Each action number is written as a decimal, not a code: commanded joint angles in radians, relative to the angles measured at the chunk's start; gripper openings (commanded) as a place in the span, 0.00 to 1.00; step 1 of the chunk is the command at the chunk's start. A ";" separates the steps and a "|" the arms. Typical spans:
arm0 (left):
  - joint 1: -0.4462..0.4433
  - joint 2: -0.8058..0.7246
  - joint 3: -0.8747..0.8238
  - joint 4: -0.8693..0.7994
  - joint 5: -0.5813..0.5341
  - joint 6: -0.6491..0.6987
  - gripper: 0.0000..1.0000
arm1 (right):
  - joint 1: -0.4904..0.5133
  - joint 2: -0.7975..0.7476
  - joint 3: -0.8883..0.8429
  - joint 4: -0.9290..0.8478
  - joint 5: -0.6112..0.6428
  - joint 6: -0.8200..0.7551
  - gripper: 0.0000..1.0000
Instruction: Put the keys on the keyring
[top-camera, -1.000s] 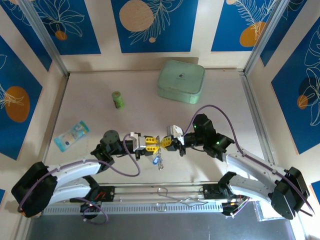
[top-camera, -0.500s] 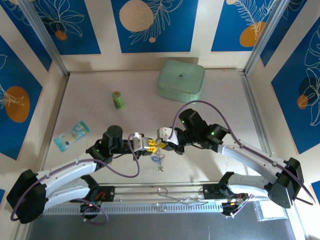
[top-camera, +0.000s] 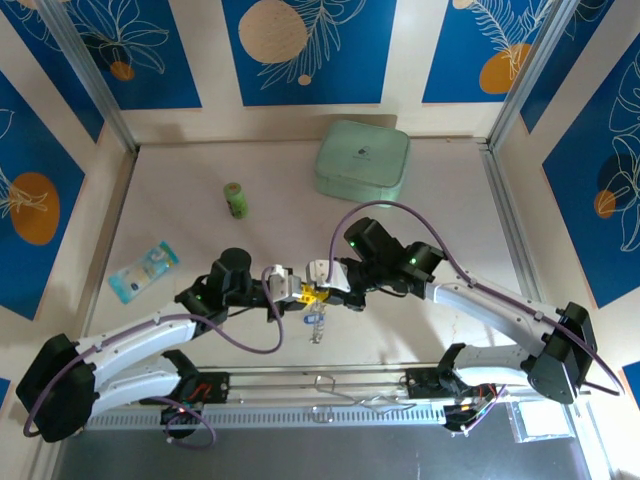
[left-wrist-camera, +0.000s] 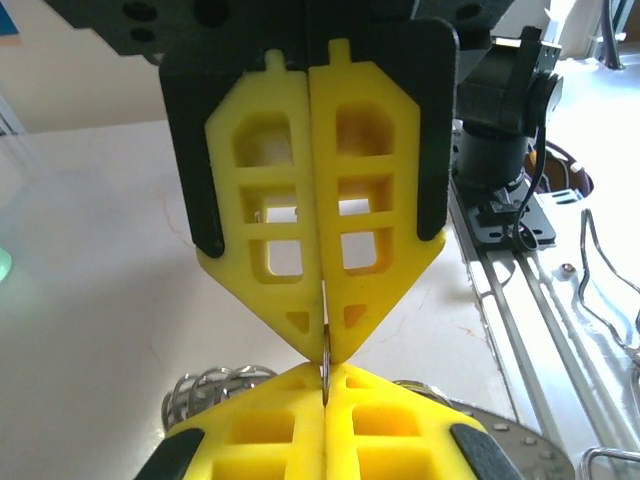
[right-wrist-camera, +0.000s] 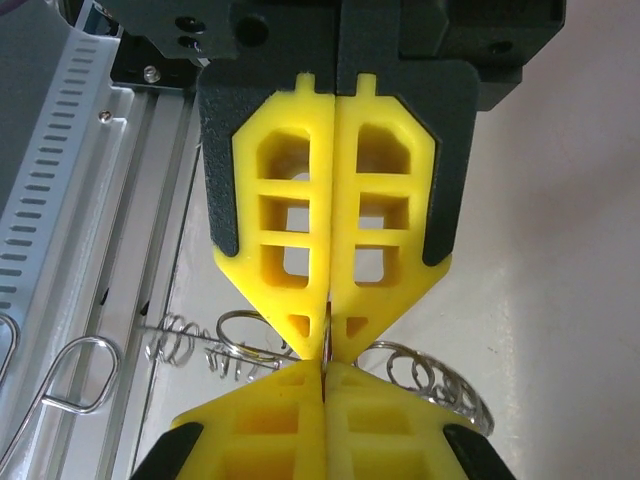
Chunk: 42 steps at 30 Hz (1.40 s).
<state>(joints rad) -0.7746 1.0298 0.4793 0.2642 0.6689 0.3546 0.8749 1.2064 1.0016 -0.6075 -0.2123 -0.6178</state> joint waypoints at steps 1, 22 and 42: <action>-0.015 -0.014 0.035 -0.012 0.021 0.032 0.00 | -0.011 -0.052 -0.025 0.082 -0.005 0.012 0.11; -0.068 -0.132 -0.088 0.185 -0.228 0.237 0.00 | -0.162 -0.298 -0.439 0.689 -0.190 0.321 0.33; -0.068 -0.087 -0.119 0.307 -0.133 0.072 0.00 | -0.061 -0.193 -0.349 0.622 -0.131 0.148 0.09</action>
<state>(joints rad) -0.8337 0.9386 0.3733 0.4728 0.4820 0.4679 0.8051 1.0027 0.6140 0.0254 -0.3408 -0.4557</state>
